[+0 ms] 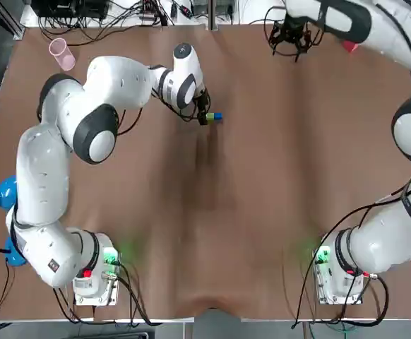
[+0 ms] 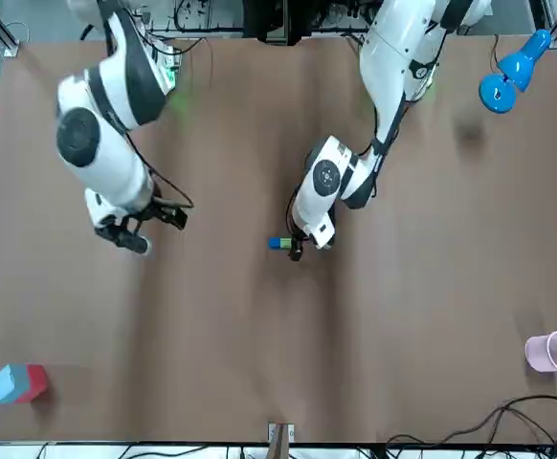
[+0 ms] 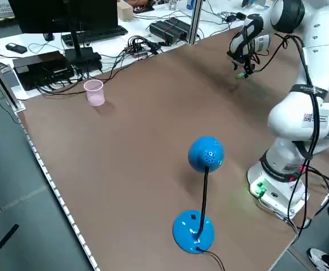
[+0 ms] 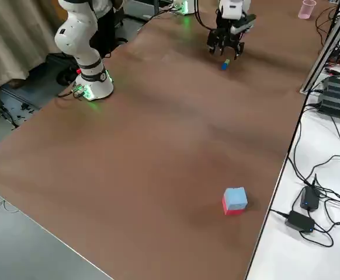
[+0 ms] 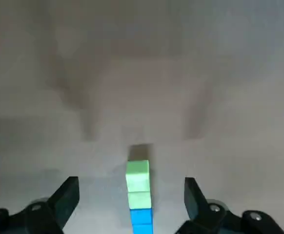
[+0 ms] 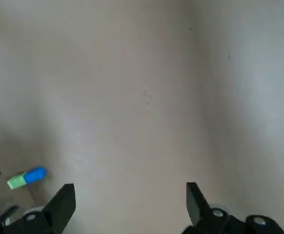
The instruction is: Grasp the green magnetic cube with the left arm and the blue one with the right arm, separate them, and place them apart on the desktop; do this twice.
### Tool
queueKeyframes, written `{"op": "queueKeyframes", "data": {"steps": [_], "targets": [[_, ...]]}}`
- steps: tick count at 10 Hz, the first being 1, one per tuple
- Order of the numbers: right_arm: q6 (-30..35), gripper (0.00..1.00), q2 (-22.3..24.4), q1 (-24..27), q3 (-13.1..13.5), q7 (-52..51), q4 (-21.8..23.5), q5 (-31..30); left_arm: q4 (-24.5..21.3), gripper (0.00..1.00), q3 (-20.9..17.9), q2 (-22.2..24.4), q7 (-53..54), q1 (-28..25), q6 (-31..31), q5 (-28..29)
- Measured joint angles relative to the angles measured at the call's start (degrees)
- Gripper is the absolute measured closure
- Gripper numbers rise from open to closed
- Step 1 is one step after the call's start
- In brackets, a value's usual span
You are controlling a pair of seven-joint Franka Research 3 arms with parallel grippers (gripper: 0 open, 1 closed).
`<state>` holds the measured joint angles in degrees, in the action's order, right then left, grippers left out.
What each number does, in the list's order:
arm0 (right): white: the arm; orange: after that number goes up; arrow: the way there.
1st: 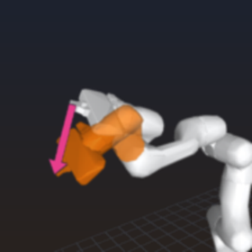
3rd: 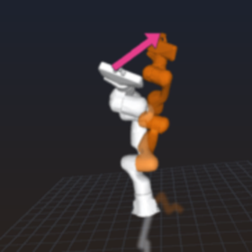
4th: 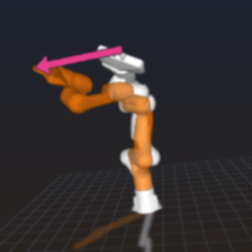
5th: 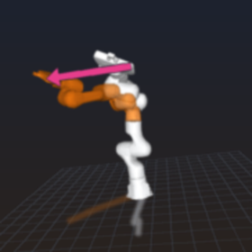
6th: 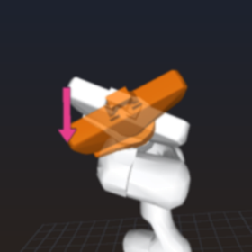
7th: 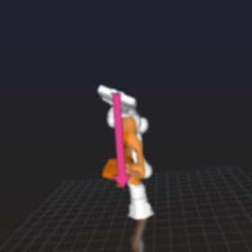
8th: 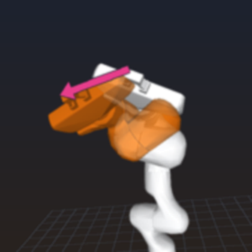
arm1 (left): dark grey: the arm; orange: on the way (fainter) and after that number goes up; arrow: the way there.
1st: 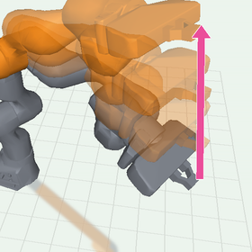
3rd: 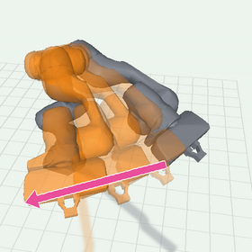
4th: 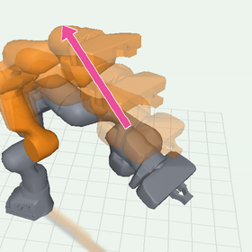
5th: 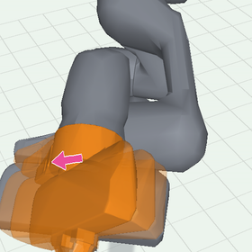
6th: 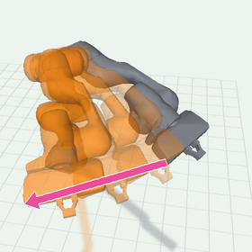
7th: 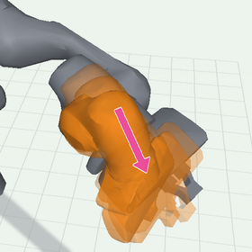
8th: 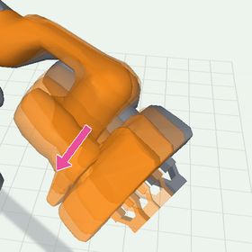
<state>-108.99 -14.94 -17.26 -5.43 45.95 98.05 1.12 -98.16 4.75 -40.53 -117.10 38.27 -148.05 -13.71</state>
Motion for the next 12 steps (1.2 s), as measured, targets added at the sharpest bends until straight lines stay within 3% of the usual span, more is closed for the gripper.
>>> {"op": "queueKeyframes", "data": {"steps": [2, 6, 9, 12], "targets": [[-5.8, 0.00, -1.0, -1.9, 0.0, 10.2, 4.3, 0.3, 0.8, 0.07, 0.0, -0.2, 0.0, 0.2, 0.0, -0.8], [-11.1, 0.00, -4.4, -6.3, 0.0, 28.7, 5.0, 4.1, 0.9, 0.11, -0.2, -1.4, 0.0, 0.3, 0.0, -0.9], [-12.5, 0.00, -11.0, -8.8, 0.0, 46.9, 0.0, 4.2, 0.9, 0.14, -0.4, -1.9, 0.0, 0.3, 0.0, -0.9], [-16.4, 0.00, -18.9, -11.0, -0.1, 57.8, -4.6, 6.0, 1.0, 0.18, -0.4, -2.1, 0.0, 0.3, 0.0, -0.9]]}}
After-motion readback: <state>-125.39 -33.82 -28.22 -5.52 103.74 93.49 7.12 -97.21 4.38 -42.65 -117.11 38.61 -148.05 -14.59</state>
